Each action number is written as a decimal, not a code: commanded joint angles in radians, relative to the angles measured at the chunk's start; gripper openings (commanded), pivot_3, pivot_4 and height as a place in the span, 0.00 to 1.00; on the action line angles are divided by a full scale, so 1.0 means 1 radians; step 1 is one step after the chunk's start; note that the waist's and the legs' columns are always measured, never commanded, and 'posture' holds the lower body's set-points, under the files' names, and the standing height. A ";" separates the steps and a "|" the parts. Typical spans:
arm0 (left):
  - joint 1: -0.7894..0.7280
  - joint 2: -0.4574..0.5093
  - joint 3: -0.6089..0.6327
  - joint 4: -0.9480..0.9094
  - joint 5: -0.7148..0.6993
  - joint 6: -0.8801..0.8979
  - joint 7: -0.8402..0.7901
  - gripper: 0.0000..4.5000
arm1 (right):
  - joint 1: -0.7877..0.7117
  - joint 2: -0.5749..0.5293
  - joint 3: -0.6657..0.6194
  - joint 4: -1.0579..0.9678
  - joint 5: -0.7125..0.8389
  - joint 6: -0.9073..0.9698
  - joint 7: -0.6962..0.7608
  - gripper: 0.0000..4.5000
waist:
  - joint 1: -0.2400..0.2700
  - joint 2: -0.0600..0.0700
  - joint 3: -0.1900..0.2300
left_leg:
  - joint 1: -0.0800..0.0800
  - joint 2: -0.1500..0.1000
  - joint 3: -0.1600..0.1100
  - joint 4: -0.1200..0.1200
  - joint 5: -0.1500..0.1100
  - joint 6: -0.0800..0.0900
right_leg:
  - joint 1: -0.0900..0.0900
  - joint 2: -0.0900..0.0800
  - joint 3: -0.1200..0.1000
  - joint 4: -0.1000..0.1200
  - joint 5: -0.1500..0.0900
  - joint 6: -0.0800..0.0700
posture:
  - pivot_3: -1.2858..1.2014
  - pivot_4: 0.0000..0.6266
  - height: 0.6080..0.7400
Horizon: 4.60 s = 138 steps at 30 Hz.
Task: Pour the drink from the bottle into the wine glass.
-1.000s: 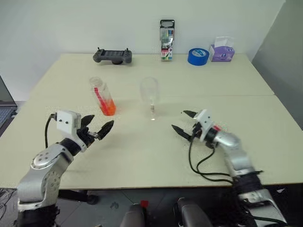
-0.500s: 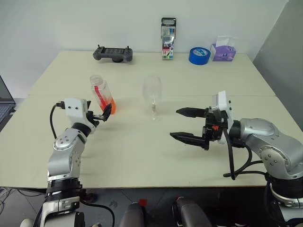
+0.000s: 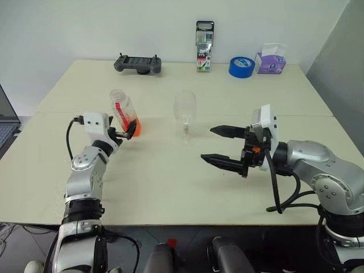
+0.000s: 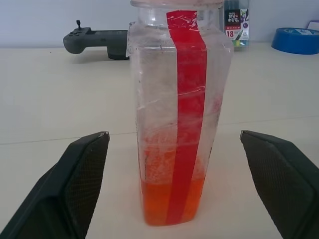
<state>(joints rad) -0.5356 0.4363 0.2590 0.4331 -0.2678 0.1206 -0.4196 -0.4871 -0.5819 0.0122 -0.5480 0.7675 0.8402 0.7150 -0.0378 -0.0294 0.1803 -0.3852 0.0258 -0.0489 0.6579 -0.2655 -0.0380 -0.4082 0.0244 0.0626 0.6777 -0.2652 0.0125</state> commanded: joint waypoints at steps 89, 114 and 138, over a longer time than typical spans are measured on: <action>-0.913 0.313 -0.721 0.721 1.022 -0.945 0.229 0.37 | -0.086 0.145 -0.013 0.142 -0.276 -0.258 -0.169 1.00 | 0.007 0.000 0.001 | -0.016 -0.001 -0.003 0.004 0.000 0.000 | -0.014 0.004 -0.009 0.005 0.004 -0.004 | 0.52 0.24 1.00; -0.945 0.324 -0.756 0.738 1.058 -0.944 0.269 0.37 | -0.092 0.149 -0.006 0.153 -0.277 -0.261 -0.160 1.00 | 0.007 0.000 0.001 | -0.015 -0.001 -0.003 0.005 0.000 0.000 | -0.014 0.003 -0.009 0.009 0.004 -0.004 | 0.52 0.24 1.00; -0.797 0.235 -0.486 0.666 0.610 -0.797 -0.098 0.37 | -0.083 0.132 0.004 0.130 -0.255 -0.237 -0.122 1.00 | 0.005 0.000 0.001 | -0.013 -0.002 -0.004 0.009 0.001 0.000 | -0.014 0.004 -0.010 0.017 0.004 -0.004 | 0.52 0.24 1.00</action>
<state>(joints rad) -1.3314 0.6744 -0.3019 1.1571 0.4394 -0.7263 -0.4859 -0.5620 -0.4369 0.0237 -0.3693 0.4942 0.6034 0.5743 -0.0324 -0.0298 0.1809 -0.3981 0.0240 -0.0524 0.6671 -0.2650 -0.0377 -0.4223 0.0282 0.0530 0.6953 -0.2608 0.0089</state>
